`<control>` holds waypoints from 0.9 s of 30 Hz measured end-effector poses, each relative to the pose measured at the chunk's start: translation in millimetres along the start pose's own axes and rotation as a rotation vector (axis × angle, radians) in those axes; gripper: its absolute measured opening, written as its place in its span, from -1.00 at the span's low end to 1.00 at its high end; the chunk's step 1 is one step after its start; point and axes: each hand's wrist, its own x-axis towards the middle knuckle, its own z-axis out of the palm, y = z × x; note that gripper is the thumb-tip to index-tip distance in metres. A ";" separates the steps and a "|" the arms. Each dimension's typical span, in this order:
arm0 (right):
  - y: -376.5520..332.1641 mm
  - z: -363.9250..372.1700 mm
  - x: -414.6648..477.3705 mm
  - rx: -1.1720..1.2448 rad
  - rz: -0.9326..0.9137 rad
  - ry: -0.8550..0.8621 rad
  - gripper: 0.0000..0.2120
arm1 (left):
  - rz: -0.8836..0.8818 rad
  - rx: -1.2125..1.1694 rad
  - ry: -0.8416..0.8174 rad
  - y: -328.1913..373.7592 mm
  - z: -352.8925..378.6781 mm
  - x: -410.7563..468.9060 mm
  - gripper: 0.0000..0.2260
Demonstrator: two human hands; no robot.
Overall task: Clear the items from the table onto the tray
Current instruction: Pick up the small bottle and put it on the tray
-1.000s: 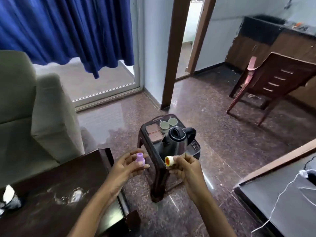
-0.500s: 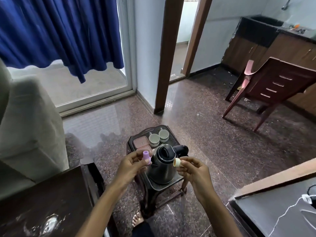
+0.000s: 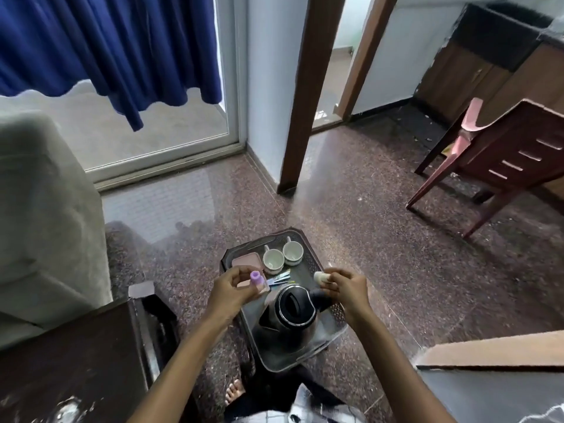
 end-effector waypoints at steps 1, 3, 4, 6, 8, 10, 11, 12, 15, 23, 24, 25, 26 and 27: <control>1.1 5.4 16.5 -0.083 -0.010 -0.005 -0.83 | -0.007 0.000 0.012 -0.5 1.4 4.8 -0.80; 2.8 17.2 46.7 -0.254 -0.044 -0.027 -0.86 | -0.034 0.000 0.046 -0.9 4.8 11.7 -0.79; 3.9 23.0 61.5 -0.333 -0.064 -0.042 -0.87 | -0.056 -0.013 0.067 -1.9 7.1 14.5 -0.78; 8.2 34.2 87.7 -0.504 -0.094 -0.082 -0.88 | -0.098 -0.026 0.095 -1.3 12.9 18.7 -0.77; 19.6 41.4 114.5 -0.681 -0.089 -0.145 -0.89 | -0.116 -0.006 0.123 0.7 19.7 22.8 -0.76; 37.8 44.8 147.2 -0.801 -0.041 -0.181 -0.83 | -0.119 -0.002 0.159 0.8 27.0 29.6 -0.76; 49.5 44.4 161.8 -0.835 -0.027 -0.183 -0.81 | -0.119 0.000 0.168 1.0 29.5 30.4 -0.77; 55.7 46.0 170.1 -0.866 -0.016 -0.193 -0.81 | -0.117 -0.001 0.176 1.5 31.9 30.6 -0.76; 61.0 56.2 184.1 -0.940 0.011 -0.242 -0.92 | -0.140 -0.004 0.228 -4.4 39.4 35.4 -0.72; 81.8 70.0 201.9 -0.967 0.080 -0.287 -0.78 | -0.190 -0.030 0.314 -14.3 52.2 34.6 -0.74; 84.0 70.3 203.3 -0.964 0.086 -0.293 -0.86 | -0.190 -0.021 0.309 -14.5 52.9 34.5 -0.73; 84.4 69.7 203.2 -0.952 0.088 -0.302 -0.94 | -0.192 -0.016 0.304 -15.3 53.4 34.6 -0.74; 86.2 67.6 203.8 -0.918 0.098 -0.304 -0.97 | -0.197 -0.011 0.301 -16.2 54.0 35.0 -0.74; 85.5 64.6 203.7 -0.872 0.106 -0.302 -0.94 | -0.201 -0.007 0.298 -16.9 54.8 35.8 -0.75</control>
